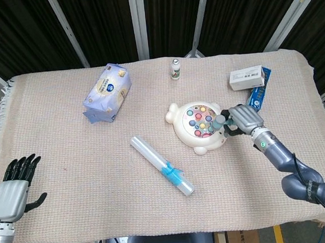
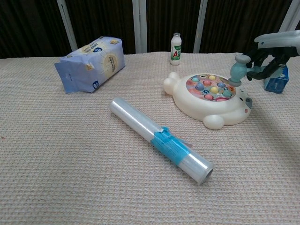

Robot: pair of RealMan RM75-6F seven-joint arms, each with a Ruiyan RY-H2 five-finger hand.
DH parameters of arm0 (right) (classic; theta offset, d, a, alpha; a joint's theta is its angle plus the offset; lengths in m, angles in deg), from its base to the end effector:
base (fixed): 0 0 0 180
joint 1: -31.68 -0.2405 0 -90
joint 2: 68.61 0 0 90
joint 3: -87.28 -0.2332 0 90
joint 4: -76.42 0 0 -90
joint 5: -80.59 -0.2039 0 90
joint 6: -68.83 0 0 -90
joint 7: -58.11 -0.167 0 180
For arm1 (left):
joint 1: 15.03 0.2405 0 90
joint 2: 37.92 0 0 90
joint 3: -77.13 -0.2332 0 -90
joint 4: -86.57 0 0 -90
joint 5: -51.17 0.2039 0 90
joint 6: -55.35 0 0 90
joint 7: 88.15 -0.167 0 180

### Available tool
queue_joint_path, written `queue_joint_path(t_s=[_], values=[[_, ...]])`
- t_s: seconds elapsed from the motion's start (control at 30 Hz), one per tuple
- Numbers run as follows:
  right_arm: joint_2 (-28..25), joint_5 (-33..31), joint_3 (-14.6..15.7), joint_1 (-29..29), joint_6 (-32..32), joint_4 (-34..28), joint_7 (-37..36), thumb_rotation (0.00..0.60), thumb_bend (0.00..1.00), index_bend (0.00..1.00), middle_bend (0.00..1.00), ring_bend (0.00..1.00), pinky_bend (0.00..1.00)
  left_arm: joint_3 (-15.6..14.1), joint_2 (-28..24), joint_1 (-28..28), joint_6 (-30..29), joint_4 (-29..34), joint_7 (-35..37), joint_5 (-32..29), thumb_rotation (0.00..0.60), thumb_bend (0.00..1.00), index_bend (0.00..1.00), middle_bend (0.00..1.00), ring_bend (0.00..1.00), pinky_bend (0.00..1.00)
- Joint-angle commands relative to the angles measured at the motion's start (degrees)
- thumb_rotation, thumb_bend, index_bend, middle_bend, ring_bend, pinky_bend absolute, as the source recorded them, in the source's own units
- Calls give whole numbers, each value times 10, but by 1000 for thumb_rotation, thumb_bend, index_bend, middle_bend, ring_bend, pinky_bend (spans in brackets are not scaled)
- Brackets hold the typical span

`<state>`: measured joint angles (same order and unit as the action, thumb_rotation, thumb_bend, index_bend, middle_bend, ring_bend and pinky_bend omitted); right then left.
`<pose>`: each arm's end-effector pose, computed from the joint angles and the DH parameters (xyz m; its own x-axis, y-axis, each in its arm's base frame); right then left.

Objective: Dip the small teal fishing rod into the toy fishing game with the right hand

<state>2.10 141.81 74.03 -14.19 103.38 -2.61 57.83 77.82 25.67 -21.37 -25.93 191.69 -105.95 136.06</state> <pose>-0.1824 -0.4116 0.0718 0.3906 -0.3949 0.8316 -0.9193 -0.2158 0.3293 -0.2472 0.1956 0.1241 0.4858 0.1061 0.8676 0.8741 -0.0577 -0.4824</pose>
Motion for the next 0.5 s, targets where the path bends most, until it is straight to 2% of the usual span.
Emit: queue_joint_path(t_s=[0.03, 0.33, 0.5], values=[[18, -66, 10, -39, -21, 14, 60, 600, 783, 902, 771, 545, 273, 0, 0, 0, 0, 0, 0, 0, 600, 223, 0, 0, 0, 0], [36, -130, 42, -64, -18, 25, 116, 600, 799, 906, 775, 548, 273, -1, 1, -2, 3, -2, 1, -4, 600, 223, 0, 0, 0, 0], [29, -150, 43, -69, -1, 12, 125, 600, 799, 908, 776, 549, 273, 0, 2, -3, 2, -6, 5, -5, 600, 223, 0, 0, 0, 0]])
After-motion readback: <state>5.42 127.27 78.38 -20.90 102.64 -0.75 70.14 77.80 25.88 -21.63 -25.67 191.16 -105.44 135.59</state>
